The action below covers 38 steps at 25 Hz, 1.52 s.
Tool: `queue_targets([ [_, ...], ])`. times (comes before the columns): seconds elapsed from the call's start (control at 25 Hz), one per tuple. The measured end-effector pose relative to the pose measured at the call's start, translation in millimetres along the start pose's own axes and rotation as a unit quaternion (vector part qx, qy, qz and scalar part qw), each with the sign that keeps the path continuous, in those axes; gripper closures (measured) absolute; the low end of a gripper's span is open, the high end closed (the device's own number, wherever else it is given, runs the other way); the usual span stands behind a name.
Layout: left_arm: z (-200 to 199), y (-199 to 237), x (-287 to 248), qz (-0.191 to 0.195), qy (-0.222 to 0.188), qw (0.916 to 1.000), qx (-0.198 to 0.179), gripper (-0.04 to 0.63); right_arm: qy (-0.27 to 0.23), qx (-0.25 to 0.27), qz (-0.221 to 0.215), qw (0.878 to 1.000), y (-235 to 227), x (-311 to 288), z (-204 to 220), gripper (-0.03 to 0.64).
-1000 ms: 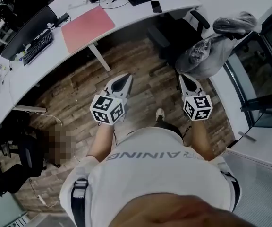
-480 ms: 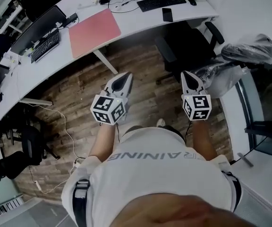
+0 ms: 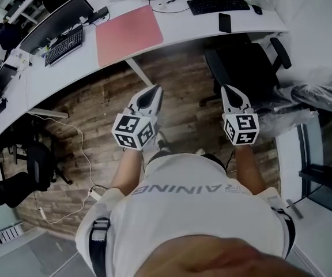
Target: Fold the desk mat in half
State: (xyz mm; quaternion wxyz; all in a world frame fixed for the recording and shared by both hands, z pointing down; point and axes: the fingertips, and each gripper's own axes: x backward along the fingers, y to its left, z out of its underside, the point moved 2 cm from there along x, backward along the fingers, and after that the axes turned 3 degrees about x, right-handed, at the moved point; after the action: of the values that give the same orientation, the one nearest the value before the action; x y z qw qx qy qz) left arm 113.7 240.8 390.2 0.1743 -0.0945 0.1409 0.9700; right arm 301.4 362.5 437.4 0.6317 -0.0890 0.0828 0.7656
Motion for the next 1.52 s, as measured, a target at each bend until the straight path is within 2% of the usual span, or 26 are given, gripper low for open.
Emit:
queue_targets([
  [0.12,-9,37,5,-0.005,-0.003,1.0000,0.006,0.568,0.006,0.000,0.000,1.000,16,-28,-11,0.594],
  [0.36,-41,128,29,-0.020,-0.022,0.9995,0.013,0.568,0.014,0.019,-0.022,0.999,77,-97,-41,0.594],
  [0.6,-53,212,57,-0.052,-0.032,0.9977,0.030,0.568,0.018,0.038,-0.059,0.997,136,-165,-62,0.593],
  [0.92,-66,291,76,-0.099,-0.054,0.9923,0.051,0.568,0.025,0.063,-0.119,0.991,189,-244,-80,0.594],
  [1.28,-92,334,17,-0.160,-0.062,0.9832,0.063,0.568,0.034,0.076,-0.198,0.977,164,-351,-97,0.594],
  [1.52,-108,341,-47,-0.192,-0.059,0.9770,0.073,0.568,0.036,0.077,-0.227,0.970,110,-414,-111,0.594],
])
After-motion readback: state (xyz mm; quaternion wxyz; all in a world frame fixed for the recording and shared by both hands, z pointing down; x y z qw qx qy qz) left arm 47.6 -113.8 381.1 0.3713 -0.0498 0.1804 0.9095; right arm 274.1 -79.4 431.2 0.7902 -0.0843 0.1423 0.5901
